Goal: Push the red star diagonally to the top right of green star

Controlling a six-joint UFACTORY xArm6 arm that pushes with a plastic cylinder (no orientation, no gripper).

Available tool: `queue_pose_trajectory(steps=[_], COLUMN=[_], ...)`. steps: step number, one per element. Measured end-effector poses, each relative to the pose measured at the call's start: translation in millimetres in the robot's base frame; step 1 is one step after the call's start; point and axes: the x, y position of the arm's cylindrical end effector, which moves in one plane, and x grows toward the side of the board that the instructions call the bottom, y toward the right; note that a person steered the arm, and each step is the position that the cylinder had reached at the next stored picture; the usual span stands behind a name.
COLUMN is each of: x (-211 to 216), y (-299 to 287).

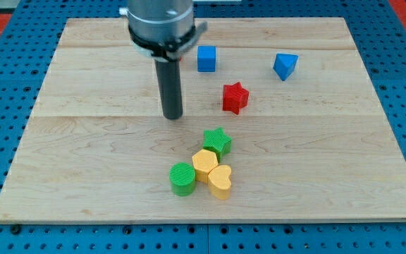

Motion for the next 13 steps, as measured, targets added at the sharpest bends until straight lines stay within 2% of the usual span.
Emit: queue_pose_trajectory(steps=[1, 3, 4, 5, 6, 7, 8, 9, 10, 11, 12, 13], x=[-46.1, -31.2, -1.8, 0.2, 11.0, 80.4, 83.5, 32.1, 31.6, 35.5, 52.5, 128.3], y=[3.3, 113.0, 124.5, 163.3, 138.5, 166.4, 248.6, 243.0, 217.5, 157.4, 162.0, 176.2])
